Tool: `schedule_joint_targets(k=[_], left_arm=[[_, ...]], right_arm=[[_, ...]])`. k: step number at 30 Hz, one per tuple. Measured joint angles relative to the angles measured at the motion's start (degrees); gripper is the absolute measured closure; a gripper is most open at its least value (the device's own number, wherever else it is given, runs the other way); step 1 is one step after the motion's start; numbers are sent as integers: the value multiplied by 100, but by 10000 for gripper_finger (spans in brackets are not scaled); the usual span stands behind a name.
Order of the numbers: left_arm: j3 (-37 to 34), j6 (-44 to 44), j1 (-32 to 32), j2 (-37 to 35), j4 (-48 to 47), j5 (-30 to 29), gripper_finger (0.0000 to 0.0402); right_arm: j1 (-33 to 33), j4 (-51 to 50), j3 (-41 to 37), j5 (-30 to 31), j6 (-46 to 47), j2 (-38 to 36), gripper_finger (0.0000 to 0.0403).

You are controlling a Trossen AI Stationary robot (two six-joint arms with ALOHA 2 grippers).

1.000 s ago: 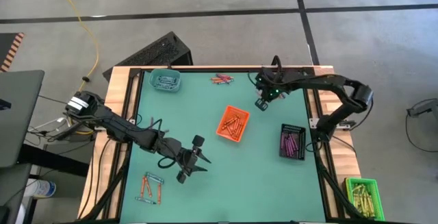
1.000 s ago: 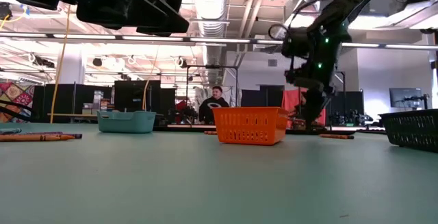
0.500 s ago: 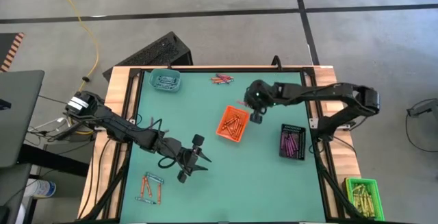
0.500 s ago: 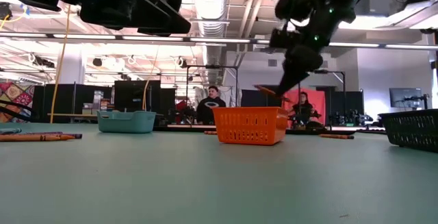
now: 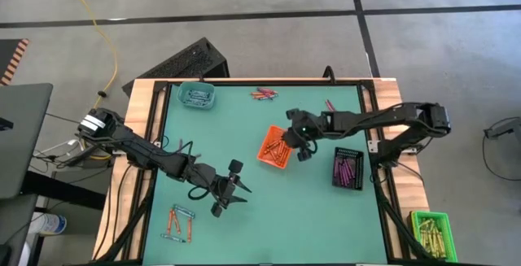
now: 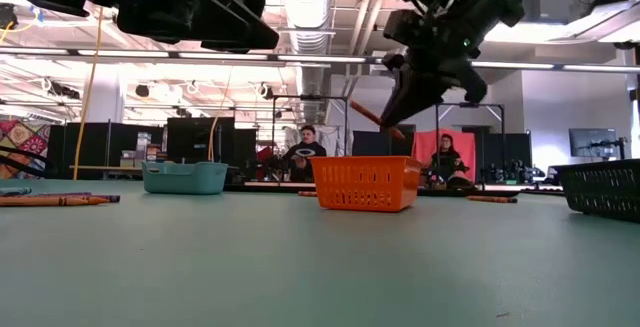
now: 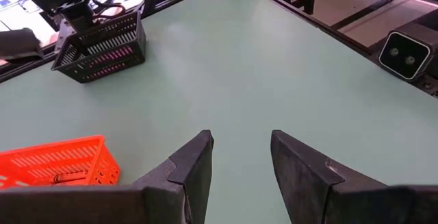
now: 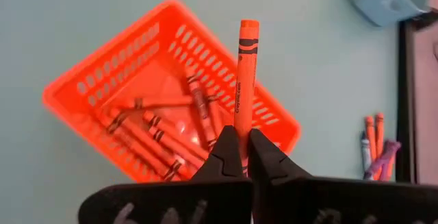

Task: Sort crayons
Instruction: Put the orange crayon into the orange bin

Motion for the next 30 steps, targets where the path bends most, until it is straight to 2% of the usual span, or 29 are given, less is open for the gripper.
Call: schedule_joint_targets(k=[6,10,21,30], left_arm=[[0,0,0,0,-2,0,262],[-1,0,1,2,-2,0,262],[0,15,24,2,-4,0,262],[0,15,24,2,-4,0,262]], right_arm=[[135,45,-2,41,-637,288,400],[177,60,-2,375,-778,387,399],[236,123,0,445,-1095,373,395],[238,124,0,444,-1094,373,326]])
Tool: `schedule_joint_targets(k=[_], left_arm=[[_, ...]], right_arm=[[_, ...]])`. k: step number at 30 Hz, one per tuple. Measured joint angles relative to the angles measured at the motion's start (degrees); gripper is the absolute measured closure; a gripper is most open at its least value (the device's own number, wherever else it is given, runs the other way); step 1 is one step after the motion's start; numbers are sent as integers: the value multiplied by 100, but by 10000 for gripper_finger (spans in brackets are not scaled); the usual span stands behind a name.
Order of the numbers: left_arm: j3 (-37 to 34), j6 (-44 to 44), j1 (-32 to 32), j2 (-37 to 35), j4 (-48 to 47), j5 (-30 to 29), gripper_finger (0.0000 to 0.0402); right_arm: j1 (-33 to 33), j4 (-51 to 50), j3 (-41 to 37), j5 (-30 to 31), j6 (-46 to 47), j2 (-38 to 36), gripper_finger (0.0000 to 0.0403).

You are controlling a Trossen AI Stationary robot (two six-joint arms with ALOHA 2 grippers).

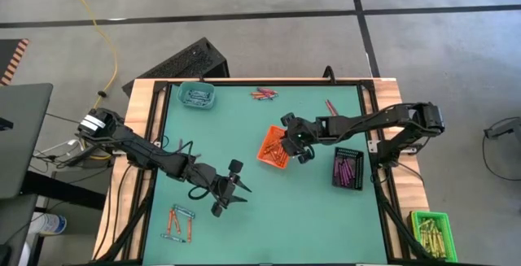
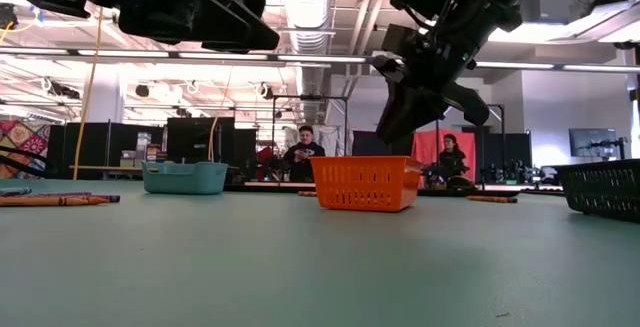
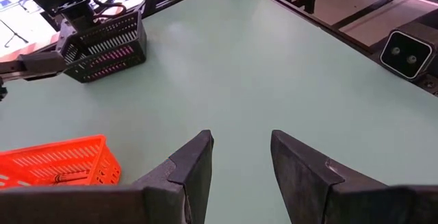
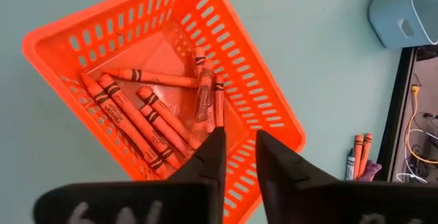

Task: Sort crayons
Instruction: Put the orange crayon into the orange bin

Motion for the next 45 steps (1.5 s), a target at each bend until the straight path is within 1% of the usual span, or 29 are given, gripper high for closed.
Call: schedule_joint_targets(k=[5,6,8,13,16,20,23,27,29,31,34,39,45], left_arm=[[0,2,0,0,0,0,262],[0,2,0,0,0,0,262],[-2,2,0,0,0,2,262],[-1,2,0,0,-13,2,262],[-1,2,0,0,-66,2,262],[-2,6,0,0,-117,0,262],[-2,9,0,0,-125,-5,262],[-2,66,0,0,-107,-21,262],[-2,67,0,0,-105,-22,262],[-2,90,0,0,-105,-22,262],[-2,92,0,0,-109,-22,262],[-2,92,0,0,-127,-20,262],[-2,136,0,0,-129,-19,262]], right_arm=[[78,11,0,18,10,2,300],[87,29,0,65,58,0,297],[144,48,0,366,275,-9,294],[243,-10,0,1324,1238,-97,294],[250,-160,6,1655,1890,-155,294],[91,-877,12,1836,2891,-284,294],[-190,-1769,11,1837,3801,-356,294],[-776,-3062,5,1801,5084,-358,294],[-1095,-3388,-49,1736,5463,-358,294],[-1420,-3403,-171,1496,5602,-361,294],[-1988,-3143,-424,1209,5612,-463,294],[-3055,-2565,-691,948,5479,-603,294],[-3898,-1983,-745,182,5183,-561,294]])
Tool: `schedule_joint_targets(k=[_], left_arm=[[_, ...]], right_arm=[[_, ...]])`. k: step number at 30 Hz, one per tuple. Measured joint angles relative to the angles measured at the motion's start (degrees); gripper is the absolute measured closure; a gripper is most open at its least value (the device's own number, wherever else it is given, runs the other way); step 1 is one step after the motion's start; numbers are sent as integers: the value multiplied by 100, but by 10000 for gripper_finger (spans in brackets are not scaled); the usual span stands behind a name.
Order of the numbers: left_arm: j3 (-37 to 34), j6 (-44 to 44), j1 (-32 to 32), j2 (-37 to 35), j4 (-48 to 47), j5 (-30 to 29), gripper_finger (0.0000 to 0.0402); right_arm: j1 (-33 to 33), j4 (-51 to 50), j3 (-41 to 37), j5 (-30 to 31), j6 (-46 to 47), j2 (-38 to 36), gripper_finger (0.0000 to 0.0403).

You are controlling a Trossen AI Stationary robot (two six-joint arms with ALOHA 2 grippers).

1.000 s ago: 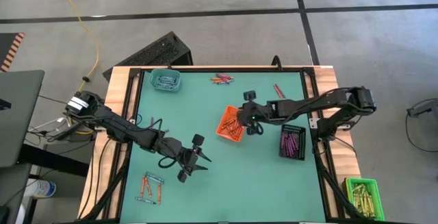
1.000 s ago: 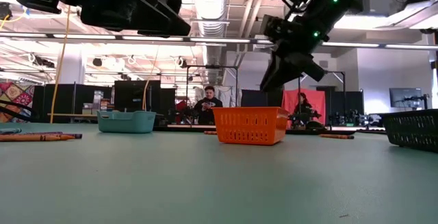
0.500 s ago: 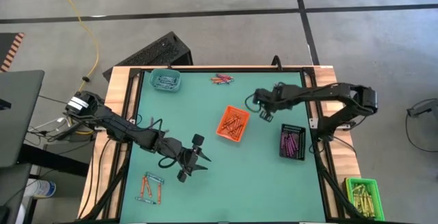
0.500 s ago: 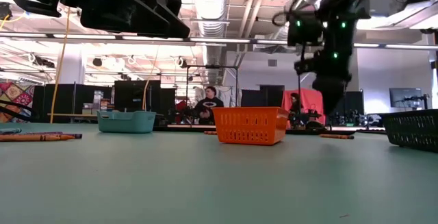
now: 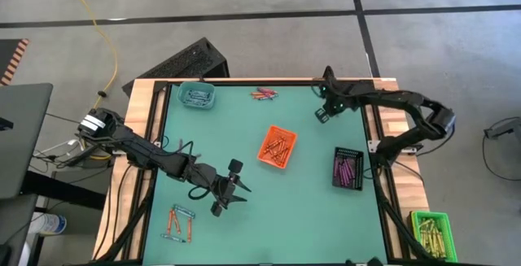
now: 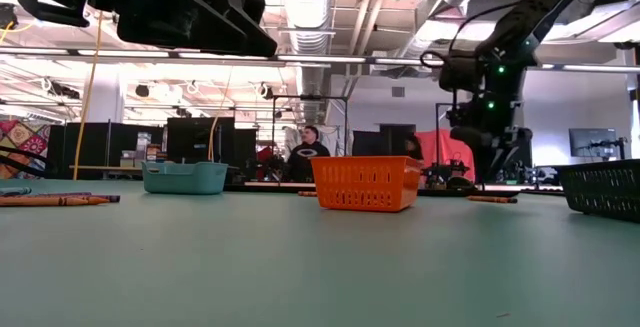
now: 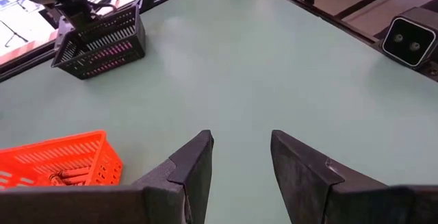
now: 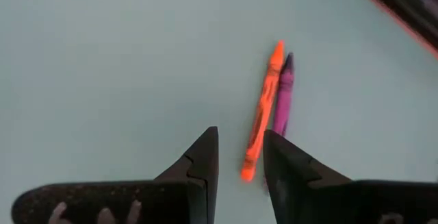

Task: Sort crayons
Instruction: Put the orange crayon into the orange bin

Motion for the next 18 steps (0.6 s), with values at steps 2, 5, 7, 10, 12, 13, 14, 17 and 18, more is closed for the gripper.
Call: schedule_joint_targets(k=[2,5,7,10,12,13,14,17,18], left_arm=[[0,6,0,0,0,2,262],[0,8,0,0,-1,0,262],[0,8,0,0,-2,-1,262],[0,12,0,0,-2,0,262],[0,10,0,0,0,-1,262],[0,10,0,0,-2,1,262],[0,10,0,0,-1,0,262],[0,-11,0,0,0,2,262],[0,-26,0,0,2,2,262]], right_arm=[[-168,65,0,-109,-77,-3,294],[-306,120,0,-149,-166,-1,294],[-397,130,0,-200,-185,-3,294],[-488,165,0,-247,-184,-3,294],[-547,222,0,-371,-182,-3,294],[-566,238,0,-438,-168,-3,294],[-583,242,0,-479,-160,-3,294],[-594,379,-89,-502,-138,-3,294],[-604,412,-149,-513,-134,-3,294]])
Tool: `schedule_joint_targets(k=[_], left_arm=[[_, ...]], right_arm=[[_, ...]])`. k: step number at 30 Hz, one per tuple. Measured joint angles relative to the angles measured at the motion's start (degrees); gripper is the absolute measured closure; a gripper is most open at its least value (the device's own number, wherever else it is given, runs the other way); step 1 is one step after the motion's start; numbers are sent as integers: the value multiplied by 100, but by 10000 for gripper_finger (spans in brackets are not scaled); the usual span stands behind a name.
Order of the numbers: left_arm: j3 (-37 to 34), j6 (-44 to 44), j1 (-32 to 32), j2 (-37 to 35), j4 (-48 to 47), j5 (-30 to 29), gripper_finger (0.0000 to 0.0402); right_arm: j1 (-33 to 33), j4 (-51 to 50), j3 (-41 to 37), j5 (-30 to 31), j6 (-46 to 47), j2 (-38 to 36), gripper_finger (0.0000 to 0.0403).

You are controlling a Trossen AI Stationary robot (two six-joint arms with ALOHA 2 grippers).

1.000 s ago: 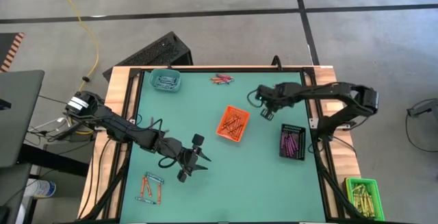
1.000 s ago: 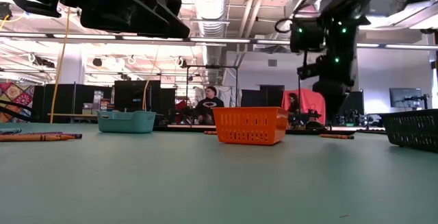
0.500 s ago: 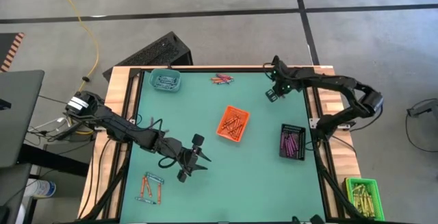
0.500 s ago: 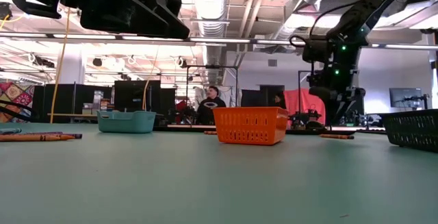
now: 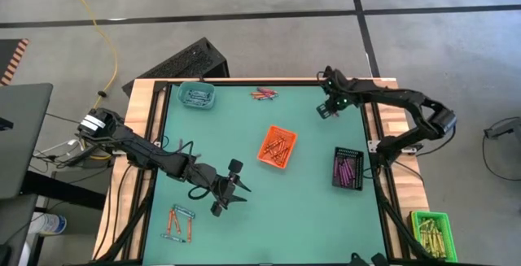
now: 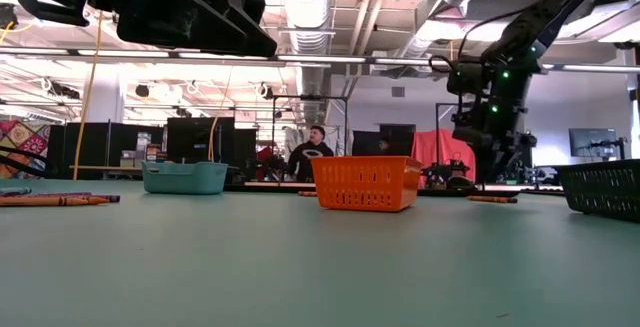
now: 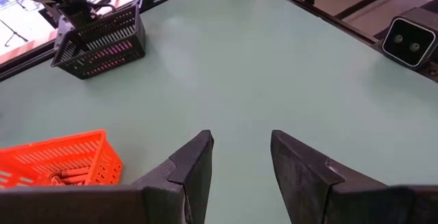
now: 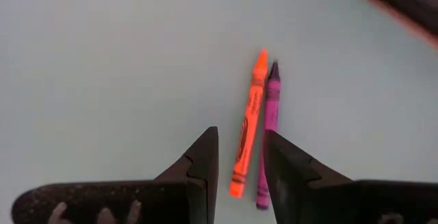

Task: Sort crayons
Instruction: Put the orange crayon into the orange bin

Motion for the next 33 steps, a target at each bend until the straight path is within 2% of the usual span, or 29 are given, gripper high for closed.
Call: schedule_joint_targets(k=[8,15,33], left_arm=[[0,-47,-2,0,0,4,262],[0,-45,-2,0,74,3,262],[0,-60,-2,0,140,12,262]], right_arm=[[-151,426,-545,-141,131,4,294],[-84,529,-544,-146,167,2,296],[-83,403,-599,-422,224,2,337]])
